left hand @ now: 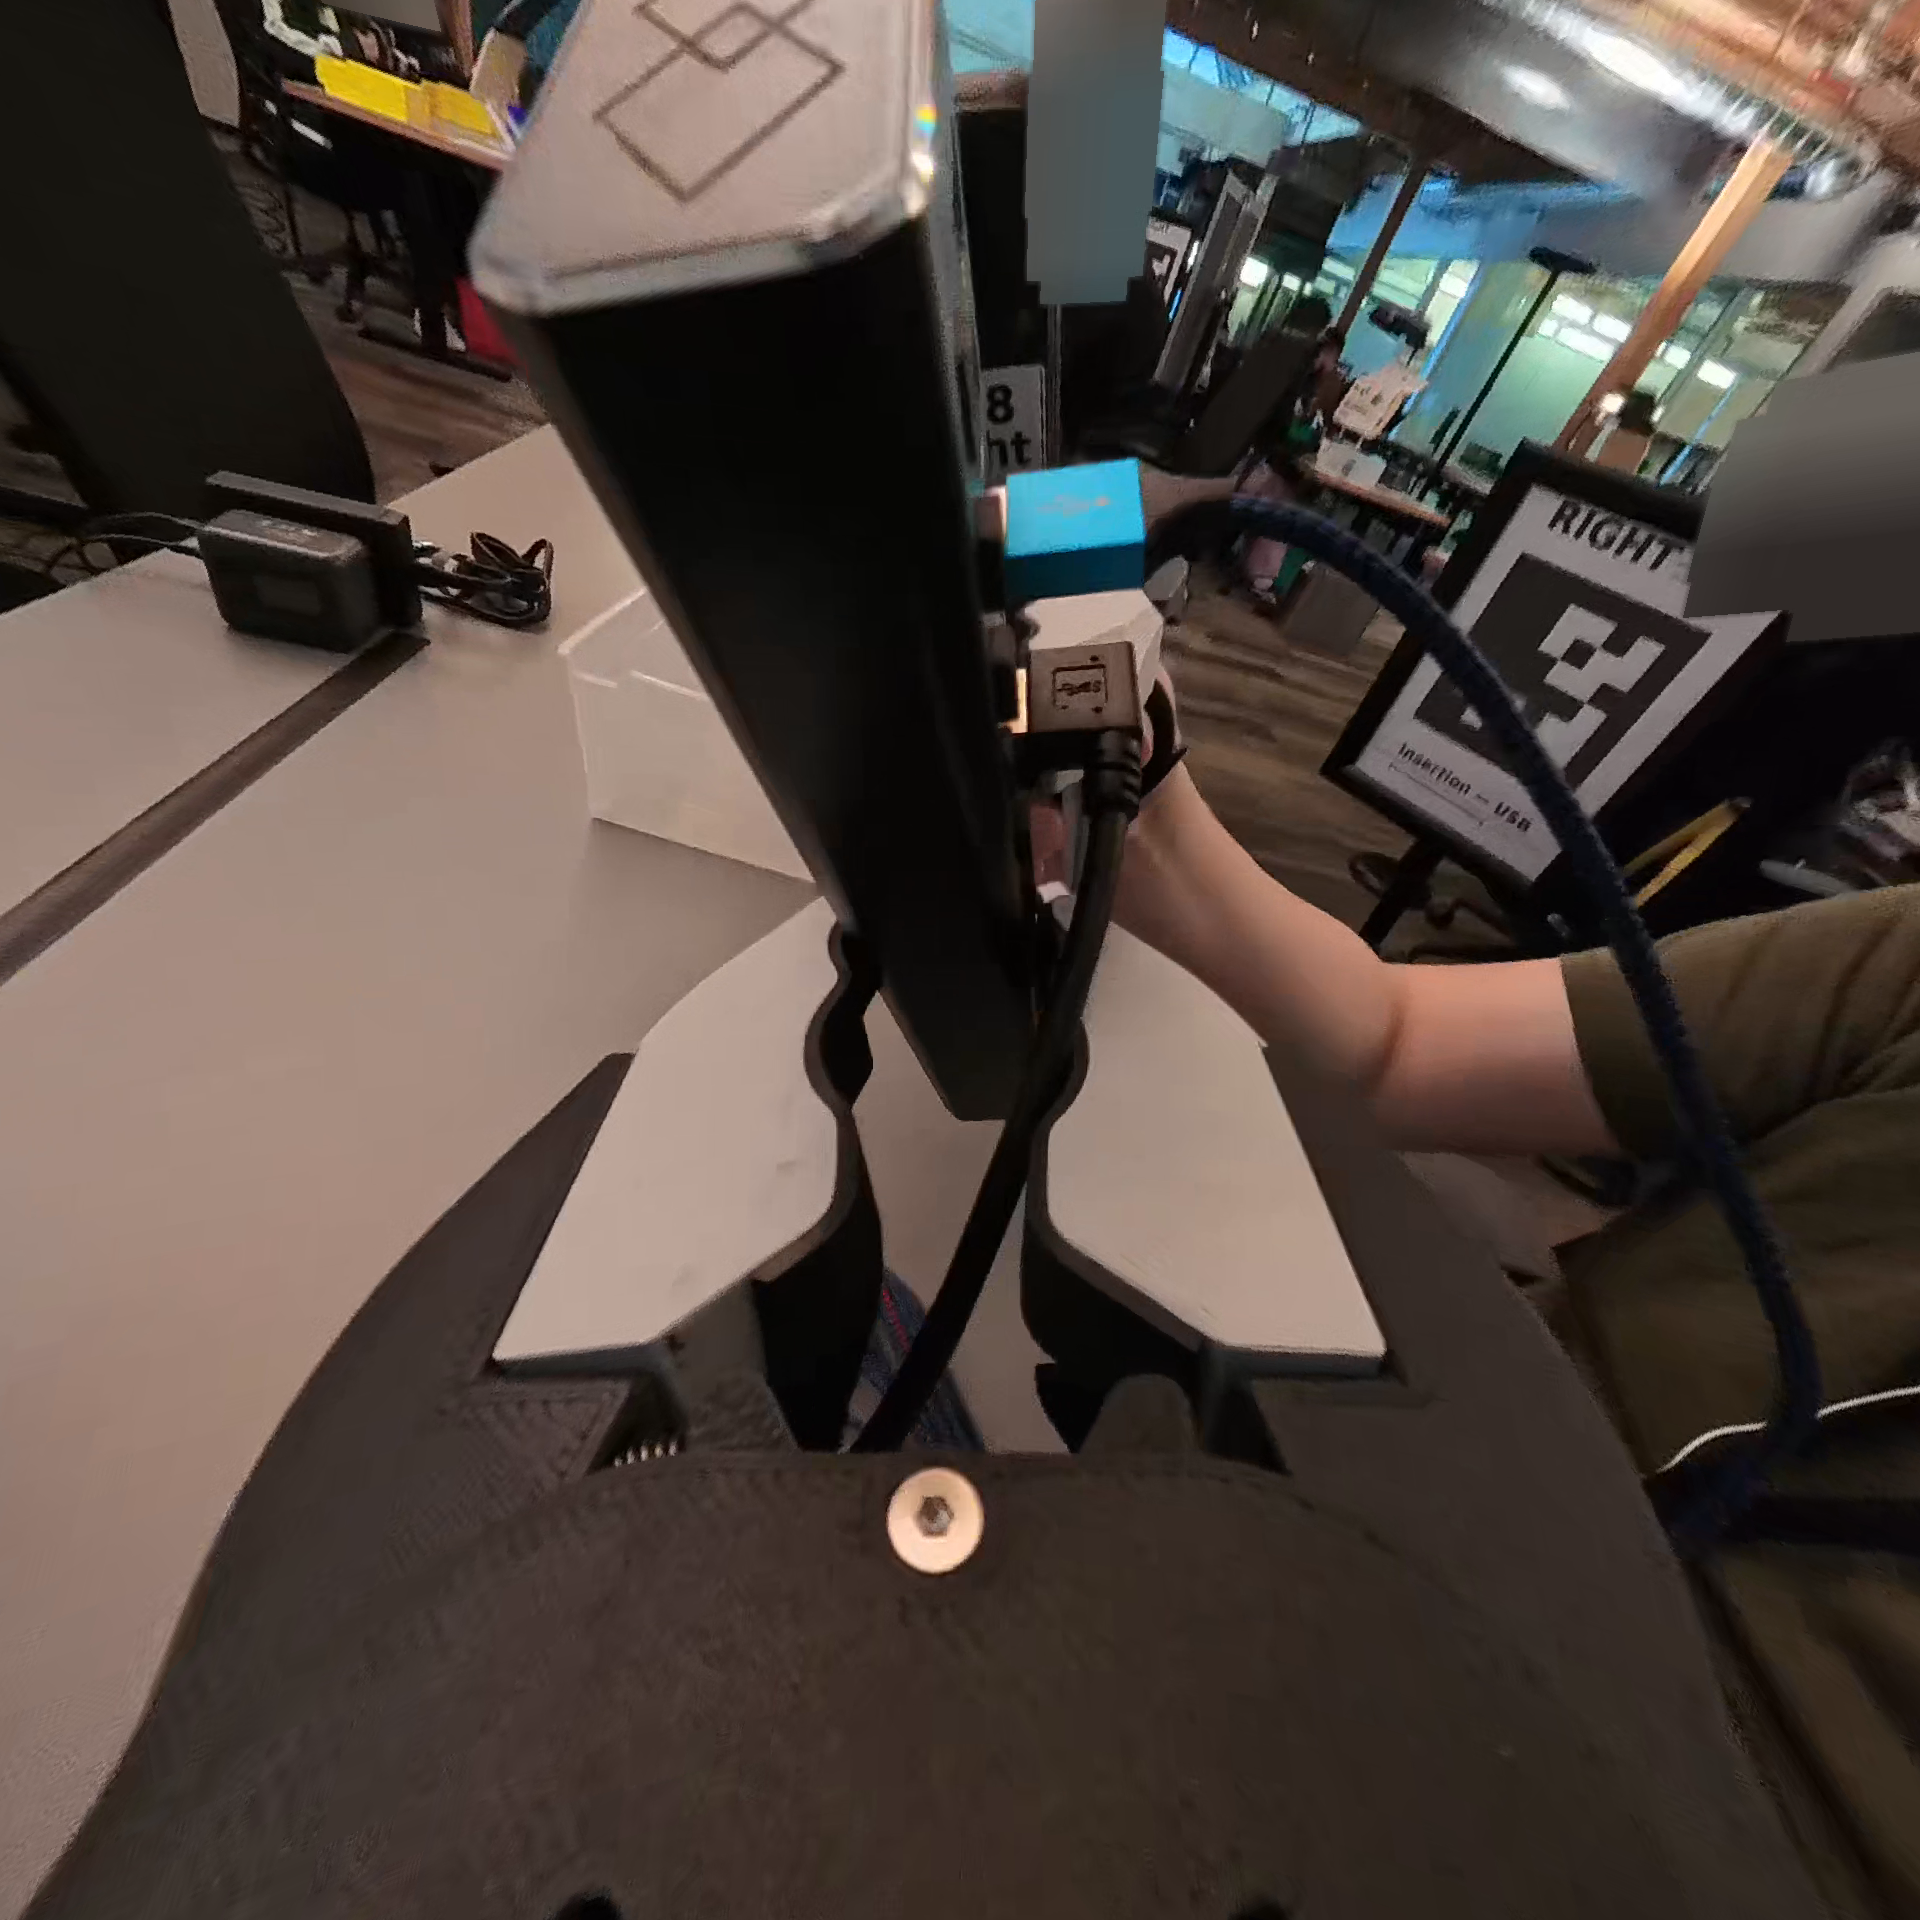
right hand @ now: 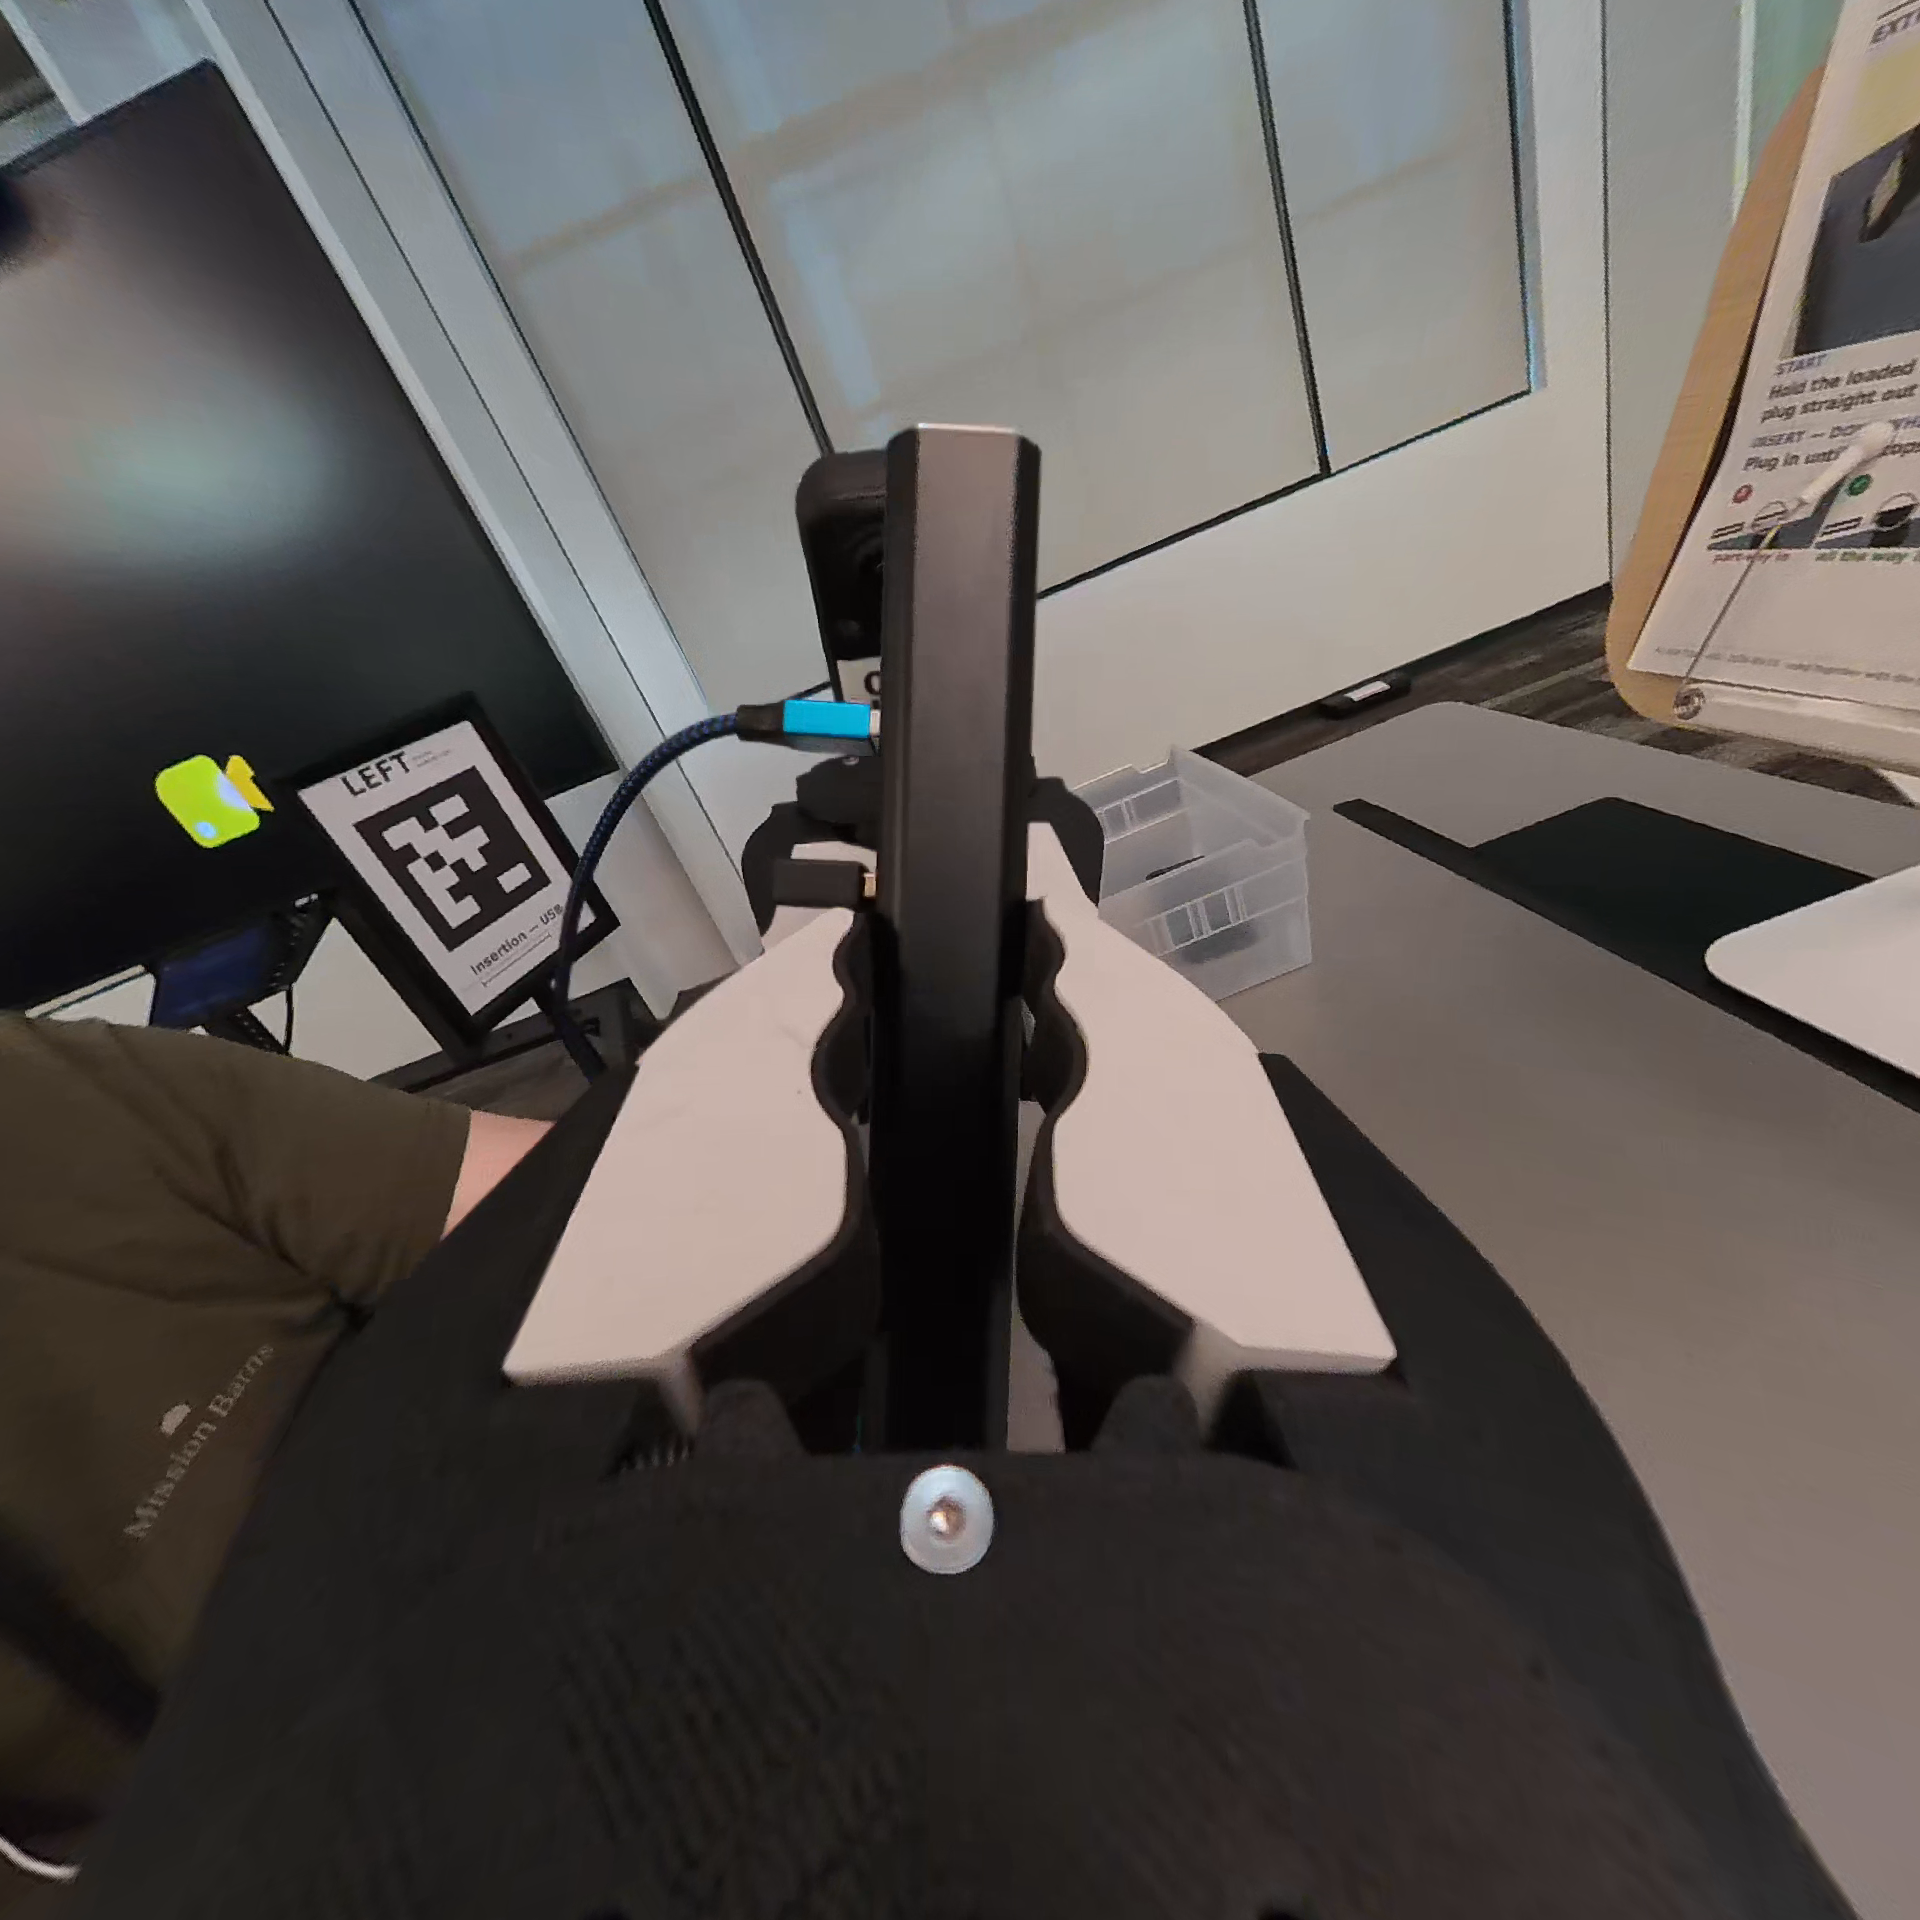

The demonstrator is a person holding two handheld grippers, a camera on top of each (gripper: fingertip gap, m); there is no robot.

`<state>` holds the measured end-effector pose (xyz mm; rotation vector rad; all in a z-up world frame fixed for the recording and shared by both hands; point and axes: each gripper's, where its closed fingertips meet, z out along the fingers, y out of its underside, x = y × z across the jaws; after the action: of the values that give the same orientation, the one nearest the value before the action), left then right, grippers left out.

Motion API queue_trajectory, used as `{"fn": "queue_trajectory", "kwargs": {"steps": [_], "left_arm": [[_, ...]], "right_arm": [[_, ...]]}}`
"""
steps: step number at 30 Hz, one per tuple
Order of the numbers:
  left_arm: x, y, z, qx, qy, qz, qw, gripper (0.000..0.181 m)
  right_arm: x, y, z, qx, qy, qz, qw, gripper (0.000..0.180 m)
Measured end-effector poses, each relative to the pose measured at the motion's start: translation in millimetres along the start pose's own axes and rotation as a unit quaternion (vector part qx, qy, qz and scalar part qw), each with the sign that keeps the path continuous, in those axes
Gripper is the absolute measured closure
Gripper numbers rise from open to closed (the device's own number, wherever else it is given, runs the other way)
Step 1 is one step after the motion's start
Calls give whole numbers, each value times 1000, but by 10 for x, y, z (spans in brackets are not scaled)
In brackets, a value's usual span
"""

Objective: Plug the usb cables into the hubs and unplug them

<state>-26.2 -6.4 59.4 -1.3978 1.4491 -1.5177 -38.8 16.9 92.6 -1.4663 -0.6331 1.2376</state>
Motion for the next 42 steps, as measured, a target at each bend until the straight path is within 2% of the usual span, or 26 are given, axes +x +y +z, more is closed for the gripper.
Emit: {"fn": "queue_trajectory", "kwargs": {"steps": [5, 12, 13, 15, 16, 20, 23, 27, 33, 38, 42], "left_arm": [[59, 91, -25, -54, -14, 23, 998, 153], [64, 131, 7, -64, -16, 39, 997, 151], [31, 106, -4, -55, -27, 43, 997, 149], [-66, -8, -87, -27, -61, 53, 996, 125], [-95, -84, -163, -7, -73, 58, 996, 119], [-73, -471, -627, 98, -91, 50, 990, 112], [-19, -760, -1082, 185, -121, 47, 974, 113], [21, -809, -1337, 184, -178, 81, 963, 116], [106, -801, -1182, 169, -149, 77, 971, 119], [67, -735, -1079, 149, -140, 65, 977, 120], [59, -711, -1017, 144, -132, 59, 979, 121]], "right_arm": [[-77, 150, 12, -60, -10, -27, 998, 152], [-98, 263, 26, -99, -8, -34, 994, 152], [-83, 254, 27, -95, -6, -27, 995, 152], [-49, 194, 17, -72, -2, -11, 997, 152], [-37, 166, -5, -63, -1, -7, 998, 152], [-14, 18, -180, -32, 10, -2, 999, 152], [-54, -173, -338, -2, 37, -10, 999, 152], [-200, -638, -494, 19, 72, -36, 997, 152], [-392, -1858, -815, -6, 187, -118, 975, 152], [-425, -2800, -1478, 14, 312, -154, 938, 152], [-390, -3234, -2103, 20, 402, -158, 902, 152]]}}
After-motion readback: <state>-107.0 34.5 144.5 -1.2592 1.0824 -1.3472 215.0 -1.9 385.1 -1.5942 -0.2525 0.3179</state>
